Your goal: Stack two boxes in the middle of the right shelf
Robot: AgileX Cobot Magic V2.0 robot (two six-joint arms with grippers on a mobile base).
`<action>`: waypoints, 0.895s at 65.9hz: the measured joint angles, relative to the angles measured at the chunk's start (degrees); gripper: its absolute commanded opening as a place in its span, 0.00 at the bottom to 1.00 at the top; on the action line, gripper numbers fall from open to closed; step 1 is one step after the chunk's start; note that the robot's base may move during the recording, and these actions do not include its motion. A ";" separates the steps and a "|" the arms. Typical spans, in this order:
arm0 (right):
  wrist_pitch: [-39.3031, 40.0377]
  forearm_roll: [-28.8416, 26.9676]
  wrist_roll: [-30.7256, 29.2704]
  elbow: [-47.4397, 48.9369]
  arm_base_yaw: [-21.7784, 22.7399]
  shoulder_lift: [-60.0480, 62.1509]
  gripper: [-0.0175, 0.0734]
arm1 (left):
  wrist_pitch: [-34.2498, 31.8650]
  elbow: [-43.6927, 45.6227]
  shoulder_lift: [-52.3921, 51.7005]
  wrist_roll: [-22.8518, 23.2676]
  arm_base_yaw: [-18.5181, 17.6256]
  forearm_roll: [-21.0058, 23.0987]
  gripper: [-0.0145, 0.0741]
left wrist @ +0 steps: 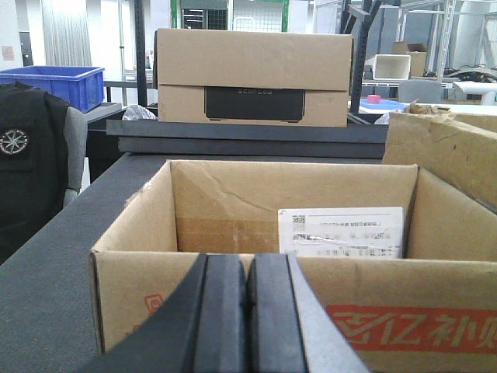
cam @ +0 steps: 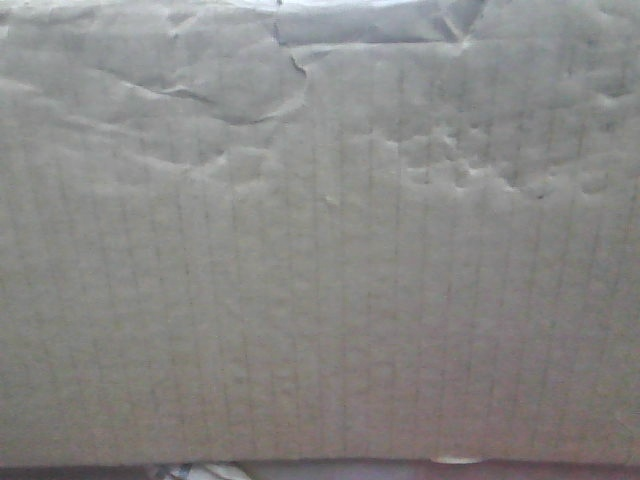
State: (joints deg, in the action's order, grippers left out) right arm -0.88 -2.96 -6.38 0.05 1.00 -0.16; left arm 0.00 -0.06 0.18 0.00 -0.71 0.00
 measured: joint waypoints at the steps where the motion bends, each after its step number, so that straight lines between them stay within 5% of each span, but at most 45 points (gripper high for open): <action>1: 0.00 0.00 0.00 0.00 0.00 0.00 0.01 | 0.00 0.00 0.00 0.00 0.00 0.00 0.04; 41: 0.00 0.00 0.00 0.00 0.00 0.00 0.01 | -0.41 0.00 0.00 0.00 0.00 -3.82 0.04; 59: 0.00 0.00 0.00 0.00 0.00 0.00 0.01 | 18.73 16.15 3.46 0.00 0.00 -1.66 0.04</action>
State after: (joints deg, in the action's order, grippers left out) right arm -0.88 -2.96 -6.38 0.05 1.00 -0.16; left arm 18.73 16.09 3.64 0.00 -0.71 -1.66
